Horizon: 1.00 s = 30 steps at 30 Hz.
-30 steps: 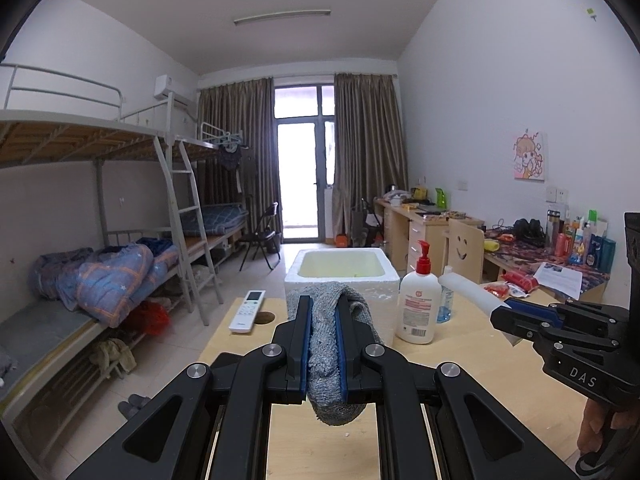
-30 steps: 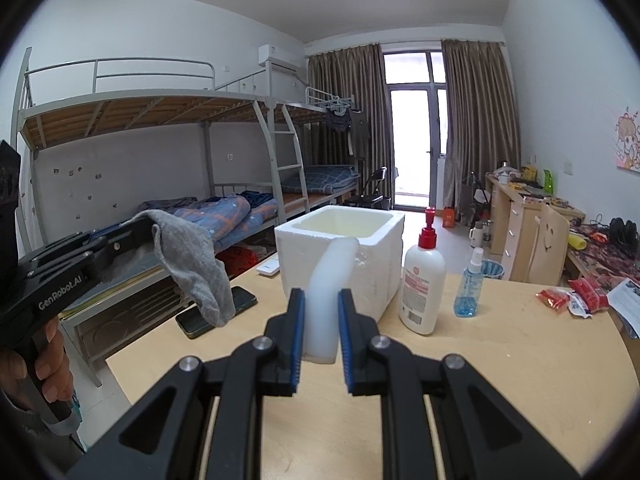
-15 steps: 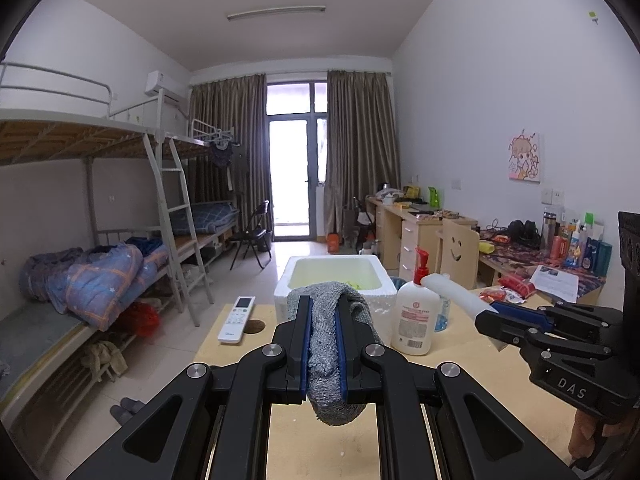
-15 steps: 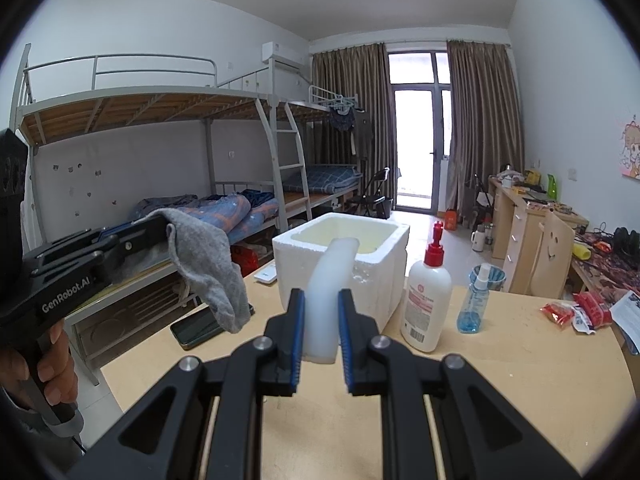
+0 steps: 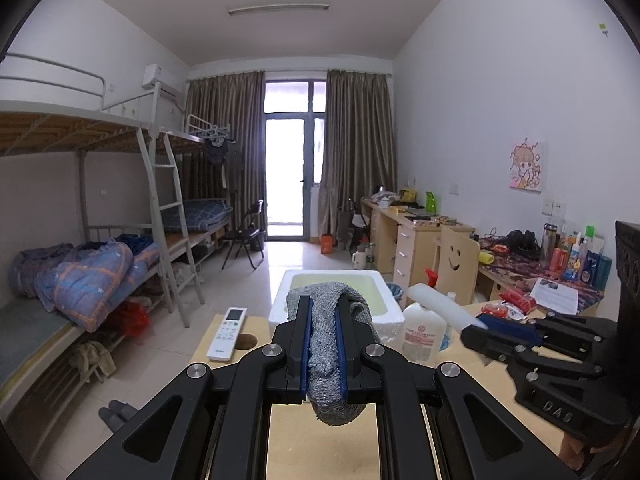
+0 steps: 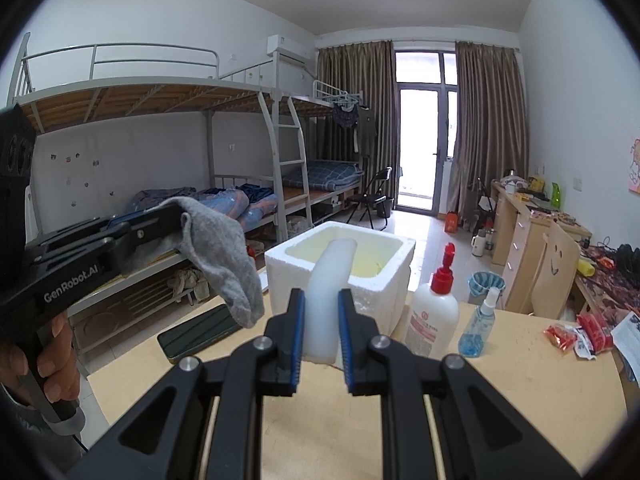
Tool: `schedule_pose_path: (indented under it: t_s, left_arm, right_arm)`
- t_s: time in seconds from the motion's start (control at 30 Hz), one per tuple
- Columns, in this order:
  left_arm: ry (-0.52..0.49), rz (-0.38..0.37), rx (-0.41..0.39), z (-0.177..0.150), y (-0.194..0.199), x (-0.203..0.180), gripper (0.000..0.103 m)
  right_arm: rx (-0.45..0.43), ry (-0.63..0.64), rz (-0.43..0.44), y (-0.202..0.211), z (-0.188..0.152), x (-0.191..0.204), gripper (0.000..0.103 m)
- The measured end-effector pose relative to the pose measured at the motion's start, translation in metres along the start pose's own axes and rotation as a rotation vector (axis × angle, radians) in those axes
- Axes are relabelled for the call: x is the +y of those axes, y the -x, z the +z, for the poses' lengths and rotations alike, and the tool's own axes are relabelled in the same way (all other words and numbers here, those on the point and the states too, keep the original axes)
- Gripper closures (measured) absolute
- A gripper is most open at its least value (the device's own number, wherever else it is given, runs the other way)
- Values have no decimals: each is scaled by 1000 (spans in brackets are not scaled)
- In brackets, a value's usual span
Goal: Organize soft objects
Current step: 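Carry the foam strip and sock toward the foam box with both tools, then lower the foam strip into the foam box and open the right tool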
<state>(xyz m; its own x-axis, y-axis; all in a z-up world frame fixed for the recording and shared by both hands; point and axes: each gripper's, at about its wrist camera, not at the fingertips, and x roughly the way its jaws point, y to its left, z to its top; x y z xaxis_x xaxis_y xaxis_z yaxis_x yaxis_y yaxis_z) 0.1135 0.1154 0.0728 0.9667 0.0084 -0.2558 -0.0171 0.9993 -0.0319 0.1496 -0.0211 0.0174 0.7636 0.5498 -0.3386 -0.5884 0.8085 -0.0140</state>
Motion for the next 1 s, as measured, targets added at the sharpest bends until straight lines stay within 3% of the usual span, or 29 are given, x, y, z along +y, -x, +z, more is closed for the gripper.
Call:
schedule_pose_path:
  t_s: [0.4,1.0]
  left_arm:
    - [-2,-27,-13,18,-39,8,92]
    - [4,47,-16,30,-76,30,92]
  right_arm:
    - [31,-6,-4,-38,13,-12,83]
    - [84,6,19,-96,27,-21,83]
